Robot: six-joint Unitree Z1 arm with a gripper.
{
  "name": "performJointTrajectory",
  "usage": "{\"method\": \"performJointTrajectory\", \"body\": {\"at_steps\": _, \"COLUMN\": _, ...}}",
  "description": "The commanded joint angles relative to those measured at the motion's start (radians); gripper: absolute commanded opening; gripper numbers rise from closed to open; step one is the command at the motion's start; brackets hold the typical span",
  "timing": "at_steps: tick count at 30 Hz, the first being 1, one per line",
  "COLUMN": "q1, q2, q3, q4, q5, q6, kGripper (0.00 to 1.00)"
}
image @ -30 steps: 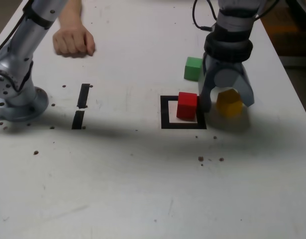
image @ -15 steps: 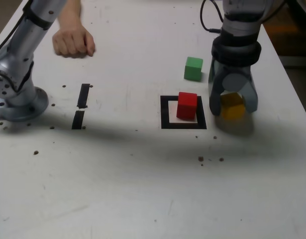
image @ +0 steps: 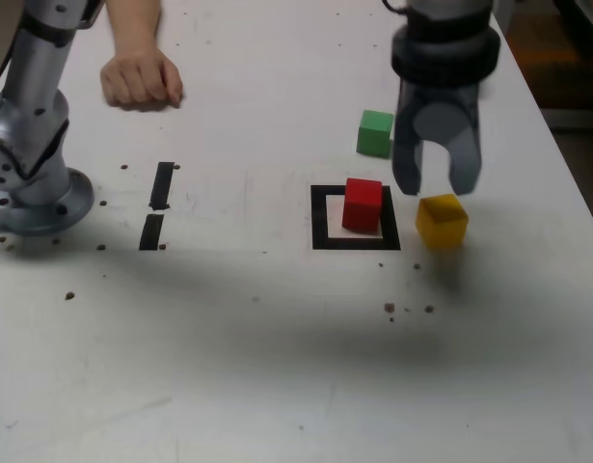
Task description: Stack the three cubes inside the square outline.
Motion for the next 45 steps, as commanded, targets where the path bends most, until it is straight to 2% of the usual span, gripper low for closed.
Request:
{"method": "performJointTrajectory", "body": {"at_steps": 1, "q1": -0.009, "q2": -0.041, "q3": 0.007, "q4": 0.018, "q5": 0.01, "q6": -0.001, "kGripper": 0.11}}
{"method": "performJointTrajectory", "body": {"at_steps": 13, "q1": -0.033, "q2": -0.163, "q3": 0.092, "q4": 0.105, "q5": 0.039, "q6": 0.0, "kGripper": 0.11}}
{"method": "performJointTrajectory", "body": {"at_steps": 19, "q1": -0.033, "q2": -0.177, "q3": 0.125, "q4": 0.093, "q5": 0.037, "q6": 0.0, "kGripper": 0.14}}
{"method": "performJointTrajectory", "body": {"at_steps": 21, "q1": -0.033, "q2": -0.173, "q3": 0.122, "q4": 0.08, "q5": 0.035, "q6": 0.0, "kGripper": 0.2}}
{"method": "performJointTrajectory", "body": {"at_steps": 23, "q1": -0.033, "q2": -0.168, "q3": 0.115, "q4": 0.068, "q5": 0.032, "q6": 0.0, "kGripper": 0.29}}
{"method": "performJointTrajectory", "body": {"at_steps": 29, "q1": -0.028, "q2": -0.143, "q3": 0.096, "q4": 0.056, "q5": 0.005, "q6": -0.021, "kGripper": 0.73}}
{"method": "performJointTrajectory", "body": {"at_steps": 32, "q1": -0.025, "q2": -0.119, "q3": 0.096, "q4": 0.052, "q5": -0.004, "q6": -0.066, "kGripper": 0.9}}
{"method": "performJointTrajectory", "body": {"at_steps": 35, "q1": -0.025, "q2": -0.091, "q3": 0.096, "q4": 0.035, "q5": -0.009, "q6": -0.1, "kGripper": 0.93}}
{"method": "performJointTrajectory", "body": {"at_steps": 45, "q1": -0.025, "q2": 0.016, "q3": 0.047, "q4": -0.066, "q5": -0.021, "q6": -0.113, "kGripper": 0.93}}
